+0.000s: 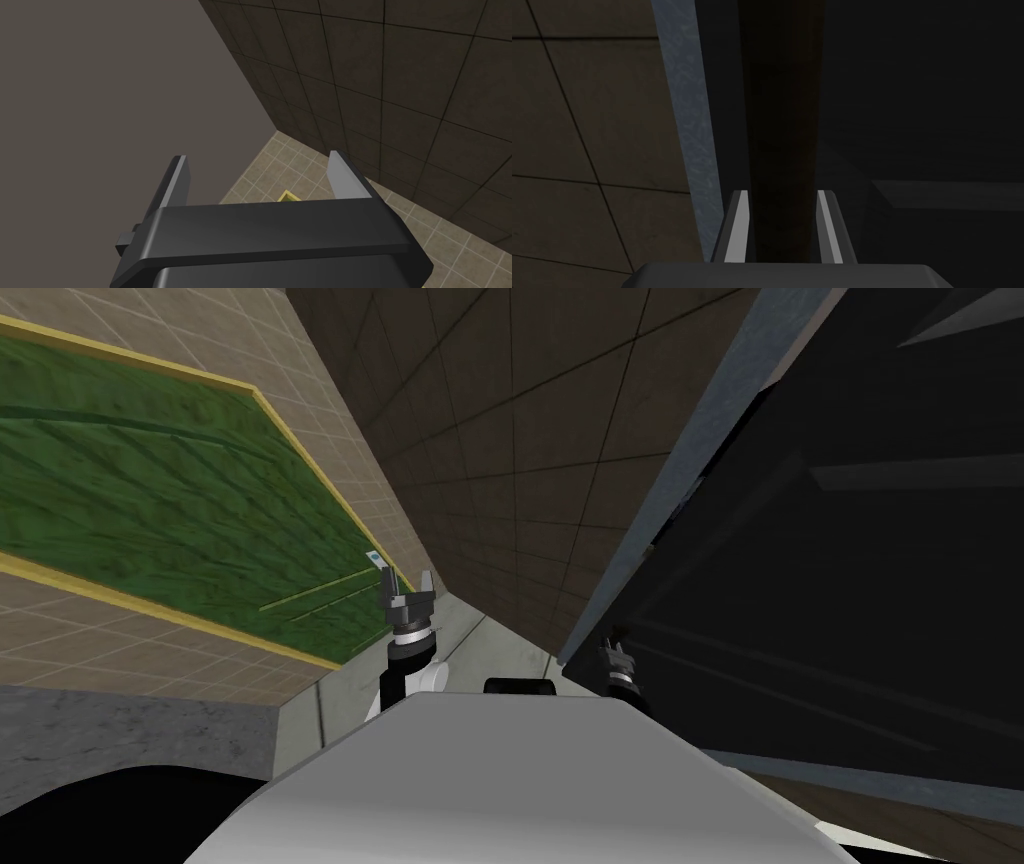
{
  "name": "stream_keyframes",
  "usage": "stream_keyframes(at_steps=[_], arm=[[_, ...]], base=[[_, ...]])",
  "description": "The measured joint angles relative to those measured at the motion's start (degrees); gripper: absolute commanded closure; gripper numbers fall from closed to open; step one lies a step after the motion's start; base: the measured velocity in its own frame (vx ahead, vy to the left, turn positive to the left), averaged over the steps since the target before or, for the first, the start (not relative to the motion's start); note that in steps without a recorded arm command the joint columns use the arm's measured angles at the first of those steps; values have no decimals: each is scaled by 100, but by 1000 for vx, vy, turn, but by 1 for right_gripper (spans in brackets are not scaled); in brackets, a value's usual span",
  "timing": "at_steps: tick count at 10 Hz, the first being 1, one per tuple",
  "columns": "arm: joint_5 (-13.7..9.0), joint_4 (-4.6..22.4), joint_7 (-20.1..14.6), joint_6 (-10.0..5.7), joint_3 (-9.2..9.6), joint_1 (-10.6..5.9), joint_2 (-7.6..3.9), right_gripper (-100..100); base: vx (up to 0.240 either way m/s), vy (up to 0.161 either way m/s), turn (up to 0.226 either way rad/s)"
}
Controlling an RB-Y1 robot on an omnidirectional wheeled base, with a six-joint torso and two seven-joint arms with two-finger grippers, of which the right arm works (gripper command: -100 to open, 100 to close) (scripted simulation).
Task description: Pull the door open
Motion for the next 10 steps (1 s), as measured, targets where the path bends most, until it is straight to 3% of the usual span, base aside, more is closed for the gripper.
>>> stream_keyframes(at_steps=[4, 10], arm=[[129, -40, -125, -16, 220, 9, -82, 100], [326, -209, -467, -236, 648, 207, -436, 100]], base=[[-183, 8, 51], [-251, -19, 112]])
